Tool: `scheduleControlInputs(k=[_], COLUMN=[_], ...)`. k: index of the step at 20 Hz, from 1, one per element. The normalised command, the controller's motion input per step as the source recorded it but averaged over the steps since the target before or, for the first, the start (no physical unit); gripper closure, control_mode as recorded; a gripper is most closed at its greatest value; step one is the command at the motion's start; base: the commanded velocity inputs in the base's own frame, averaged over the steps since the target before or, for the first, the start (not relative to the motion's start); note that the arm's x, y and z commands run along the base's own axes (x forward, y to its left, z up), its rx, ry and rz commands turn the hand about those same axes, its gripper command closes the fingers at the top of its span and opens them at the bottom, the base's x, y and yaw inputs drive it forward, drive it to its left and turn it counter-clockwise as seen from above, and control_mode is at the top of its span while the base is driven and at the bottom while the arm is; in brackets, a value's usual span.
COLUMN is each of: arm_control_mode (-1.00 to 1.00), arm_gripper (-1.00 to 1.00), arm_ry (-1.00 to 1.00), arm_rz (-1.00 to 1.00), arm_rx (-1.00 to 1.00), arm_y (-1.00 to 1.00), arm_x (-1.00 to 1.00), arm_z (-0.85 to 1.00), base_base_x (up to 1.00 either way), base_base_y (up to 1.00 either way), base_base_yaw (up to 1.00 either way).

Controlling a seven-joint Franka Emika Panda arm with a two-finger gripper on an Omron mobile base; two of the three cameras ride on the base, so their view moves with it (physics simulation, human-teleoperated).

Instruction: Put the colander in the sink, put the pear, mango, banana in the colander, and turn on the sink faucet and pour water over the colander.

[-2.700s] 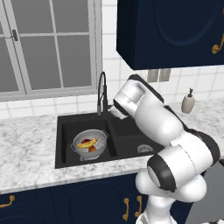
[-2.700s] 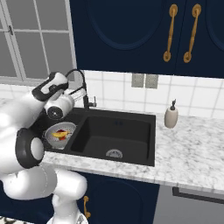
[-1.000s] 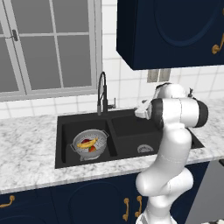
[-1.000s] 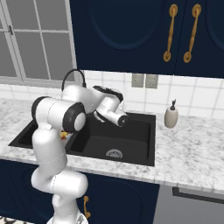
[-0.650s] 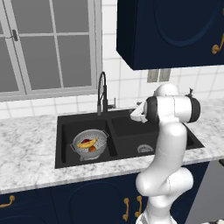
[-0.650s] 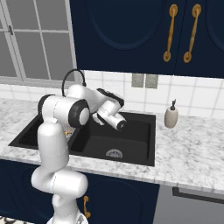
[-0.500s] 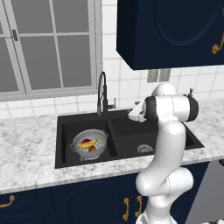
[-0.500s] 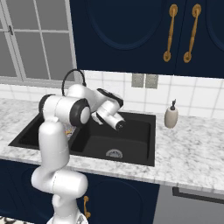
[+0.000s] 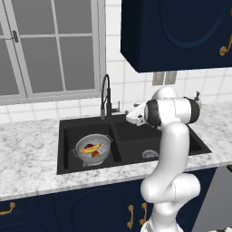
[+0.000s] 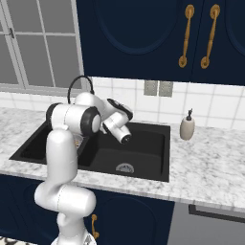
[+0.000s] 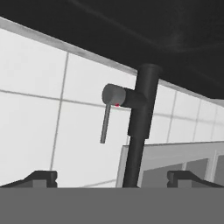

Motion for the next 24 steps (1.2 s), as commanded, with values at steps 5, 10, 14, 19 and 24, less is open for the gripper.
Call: scheduleControlInputs(k=[5, 10, 14, 19, 24], arm_control_mode=[-1.00, -1.00, -1.00, -1.00, -1.00], arm_gripper=[-1.00, -1.00, -1.00, -1.00, -1.00], arm_ry=[0.00, 0.00, 0.00, -0.01, -0.03], arm_rz=[0.00, -0.06, -0.07, -0.04, -0.04], arm_rx=[0.12, 0.13, 0.09, 0.03, 0.00], arm_y=[0.22, 0.15, 0.15, 0.13, 0.04], arm_x=[0.22, 0.20, 0.18, 0.18, 0.20], arm_z=[0.00, 0.00, 0.00, 0.00, 0.00], base_base_x=[0.00, 0.00, 0.00, 0.00, 0.00], base_base_y=[0.00, 0.00, 0.00, 0.00, 0.00], base_base_yaw=[0.00, 0.00, 0.00, 0.00, 0.00])
